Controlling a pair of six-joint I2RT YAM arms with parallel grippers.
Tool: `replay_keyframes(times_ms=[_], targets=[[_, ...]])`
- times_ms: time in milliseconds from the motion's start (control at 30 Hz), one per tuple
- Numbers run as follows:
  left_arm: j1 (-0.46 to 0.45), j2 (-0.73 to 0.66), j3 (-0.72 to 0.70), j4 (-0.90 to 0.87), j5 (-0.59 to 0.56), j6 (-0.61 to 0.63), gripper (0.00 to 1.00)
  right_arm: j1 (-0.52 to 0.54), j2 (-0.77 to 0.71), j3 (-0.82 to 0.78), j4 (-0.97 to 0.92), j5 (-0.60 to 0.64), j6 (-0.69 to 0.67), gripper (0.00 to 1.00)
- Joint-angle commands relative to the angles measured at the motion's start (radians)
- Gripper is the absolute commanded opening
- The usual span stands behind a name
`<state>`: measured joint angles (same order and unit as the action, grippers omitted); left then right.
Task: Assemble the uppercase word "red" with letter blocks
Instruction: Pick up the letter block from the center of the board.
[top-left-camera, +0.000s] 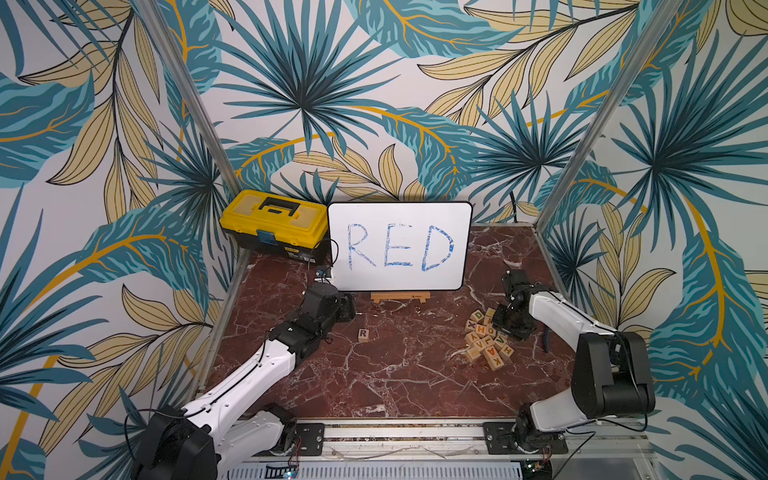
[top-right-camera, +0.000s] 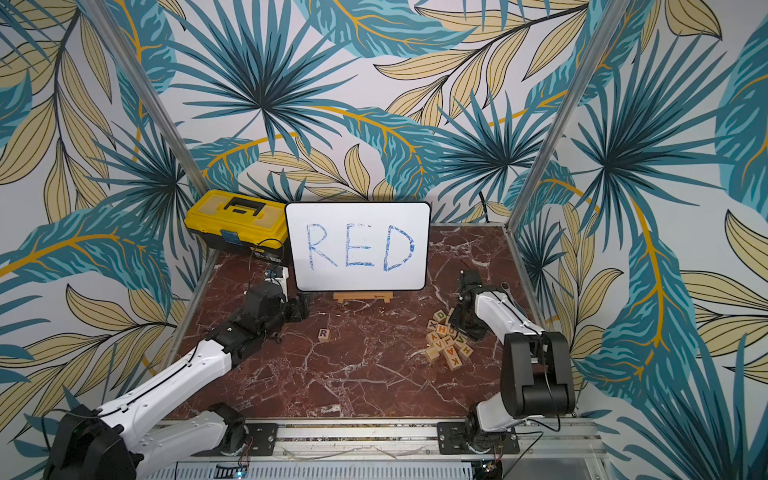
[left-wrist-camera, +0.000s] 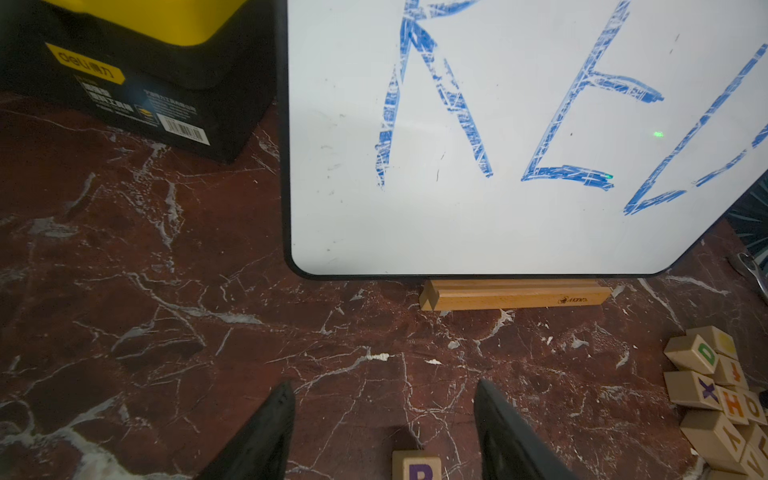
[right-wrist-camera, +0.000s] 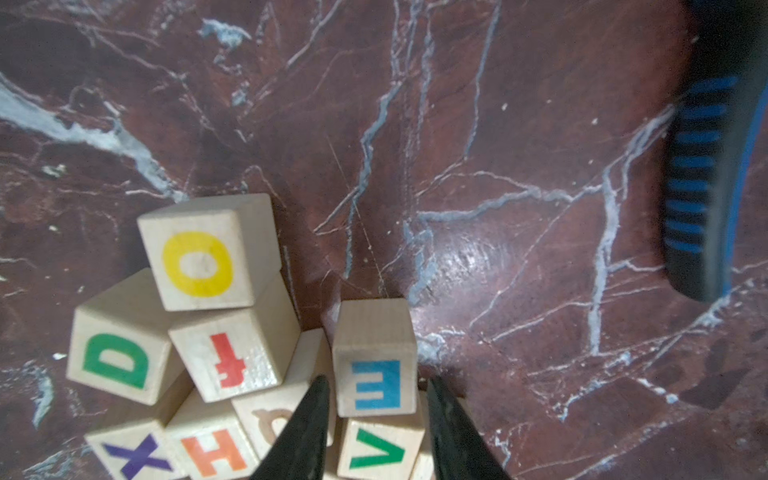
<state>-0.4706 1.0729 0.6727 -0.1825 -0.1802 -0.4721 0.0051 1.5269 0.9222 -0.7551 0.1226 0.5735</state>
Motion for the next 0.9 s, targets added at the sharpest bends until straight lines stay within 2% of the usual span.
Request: replay_keyframes(times_ms=[0,633,867], targets=[[-0.002,-0.027,-0.033,0.013,-0.019,0.0,0.69,-0.007,0.02,0.0,0.01,0.001,-0.01,0.41],[-0.002,-0.054,-0.054,0.009,-0.034,0.0,0.69,-0.025,0.053,-0.019,0.047,-0.004,-0.022,0.33],[-0.002,-0.057,-0.056,0.005,-0.038,0.001,0.69,-0.024,0.022,-0.013,0.019,0.024,-0.027,0.26]])
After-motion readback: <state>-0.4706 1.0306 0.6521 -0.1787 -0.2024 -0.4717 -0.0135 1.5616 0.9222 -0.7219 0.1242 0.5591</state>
